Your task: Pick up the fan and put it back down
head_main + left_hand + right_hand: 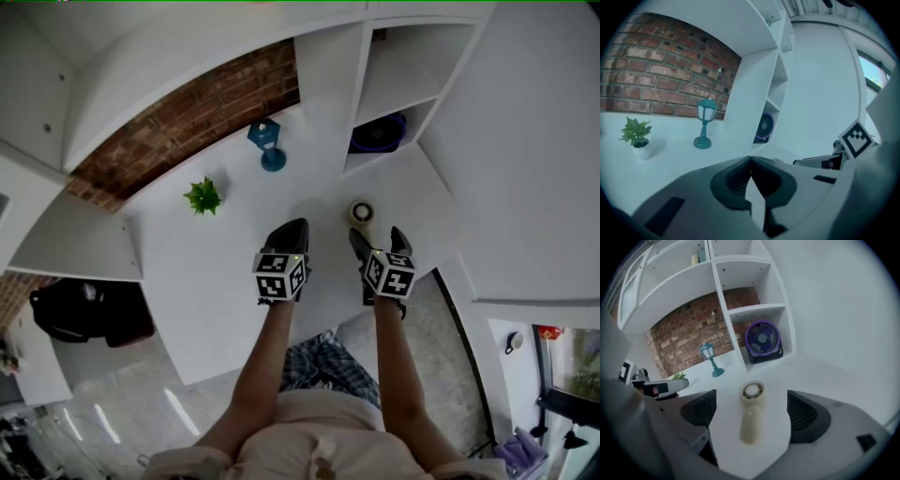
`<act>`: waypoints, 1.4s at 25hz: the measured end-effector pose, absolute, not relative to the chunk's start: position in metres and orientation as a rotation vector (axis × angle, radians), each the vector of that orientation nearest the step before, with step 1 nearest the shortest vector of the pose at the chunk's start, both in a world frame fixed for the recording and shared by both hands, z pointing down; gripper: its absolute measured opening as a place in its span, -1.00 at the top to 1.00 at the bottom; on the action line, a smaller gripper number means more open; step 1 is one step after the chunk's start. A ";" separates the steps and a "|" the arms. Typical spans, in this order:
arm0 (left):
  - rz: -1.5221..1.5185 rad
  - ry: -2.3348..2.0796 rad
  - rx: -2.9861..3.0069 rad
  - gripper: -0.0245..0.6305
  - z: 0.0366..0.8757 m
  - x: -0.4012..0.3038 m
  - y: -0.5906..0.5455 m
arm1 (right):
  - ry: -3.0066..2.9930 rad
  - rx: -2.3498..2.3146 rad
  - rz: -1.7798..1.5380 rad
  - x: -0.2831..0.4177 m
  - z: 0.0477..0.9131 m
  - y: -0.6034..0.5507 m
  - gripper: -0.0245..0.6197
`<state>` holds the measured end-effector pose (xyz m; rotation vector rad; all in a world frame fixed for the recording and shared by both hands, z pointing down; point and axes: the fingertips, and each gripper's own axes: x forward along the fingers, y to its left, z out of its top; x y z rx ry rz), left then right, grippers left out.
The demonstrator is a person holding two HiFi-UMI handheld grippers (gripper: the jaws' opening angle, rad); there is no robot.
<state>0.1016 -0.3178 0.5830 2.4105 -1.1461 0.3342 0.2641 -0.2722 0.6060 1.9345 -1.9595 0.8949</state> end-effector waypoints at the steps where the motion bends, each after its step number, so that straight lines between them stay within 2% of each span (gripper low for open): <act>1: 0.329 -1.150 2.422 0.84 0.577 0.099 -0.318 | -1.979 1.960 0.879 0.268 0.596 -0.270 -0.57; 11: 0.265 -1.192 2.555 0.84 0.506 0.077 -0.312 | -2.124 2.191 0.506 0.308 0.485 -0.240 0.18; 20: 0.117 -1.205 2.635 0.84 0.450 0.066 -0.302 | -2.111 2.346 0.269 0.331 0.418 -0.202 0.71; 26: 0.081 -1.207 2.655 0.84 0.437 0.059 -0.296 | -2.089 2.416 0.188 0.343 0.398 -0.187 0.86; 35: 0.056 -1.192 2.673 0.84 0.429 0.060 -0.290 | -2.095 2.414 0.114 0.339 0.384 -0.179 0.88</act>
